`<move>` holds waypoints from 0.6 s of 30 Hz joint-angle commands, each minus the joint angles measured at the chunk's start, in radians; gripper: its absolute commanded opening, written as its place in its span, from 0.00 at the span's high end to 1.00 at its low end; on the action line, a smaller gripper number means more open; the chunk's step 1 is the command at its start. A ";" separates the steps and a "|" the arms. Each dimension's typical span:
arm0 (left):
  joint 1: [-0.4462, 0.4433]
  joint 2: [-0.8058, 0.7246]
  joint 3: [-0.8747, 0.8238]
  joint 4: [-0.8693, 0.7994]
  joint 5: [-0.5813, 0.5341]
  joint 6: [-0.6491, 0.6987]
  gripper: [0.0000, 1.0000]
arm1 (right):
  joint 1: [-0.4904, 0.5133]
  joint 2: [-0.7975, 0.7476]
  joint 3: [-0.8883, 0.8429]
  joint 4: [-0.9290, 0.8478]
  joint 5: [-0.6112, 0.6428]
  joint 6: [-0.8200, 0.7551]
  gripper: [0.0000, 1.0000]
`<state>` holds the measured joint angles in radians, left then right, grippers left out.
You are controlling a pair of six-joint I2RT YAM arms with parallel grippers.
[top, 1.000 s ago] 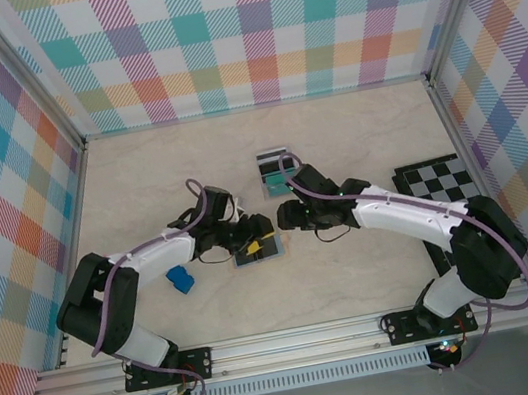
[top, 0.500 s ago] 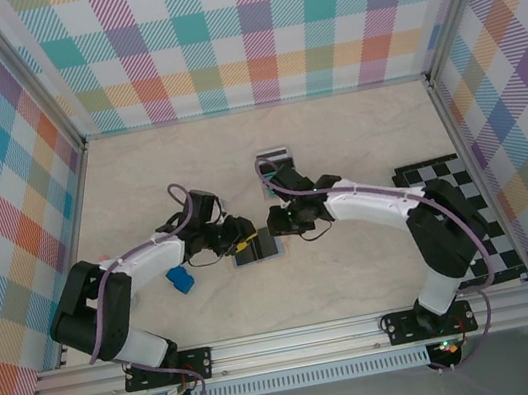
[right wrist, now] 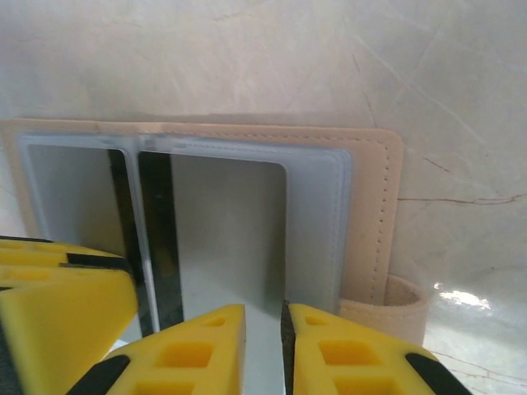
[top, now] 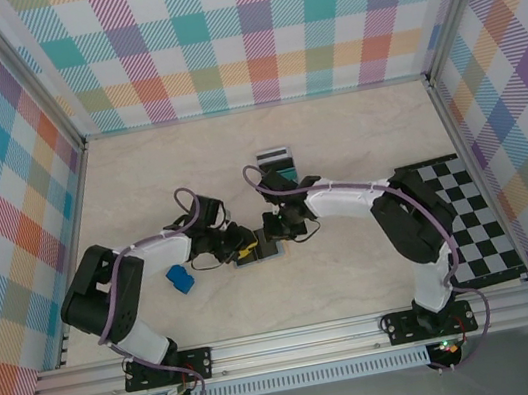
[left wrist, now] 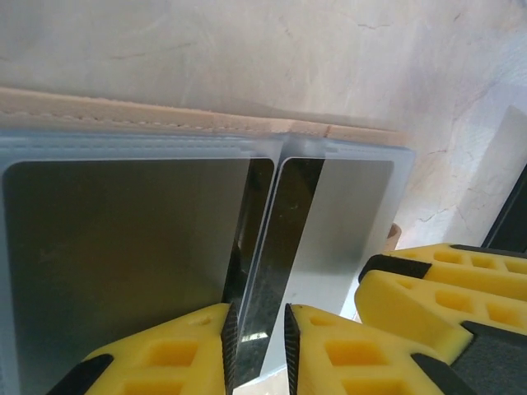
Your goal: Take the credit cards out of the card holder
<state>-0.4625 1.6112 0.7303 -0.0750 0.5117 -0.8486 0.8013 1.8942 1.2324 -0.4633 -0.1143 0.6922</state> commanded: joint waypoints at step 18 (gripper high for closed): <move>0.010 0.039 0.001 0.040 0.038 0.006 0.78 | -0.008 0.068 0.004 0.000 -0.070 0.004 0.77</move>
<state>-0.4622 1.6375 0.7303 -0.0448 0.5411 -0.8482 0.7982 1.9339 1.2449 -0.4442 -0.1780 0.6930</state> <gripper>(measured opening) 0.228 0.230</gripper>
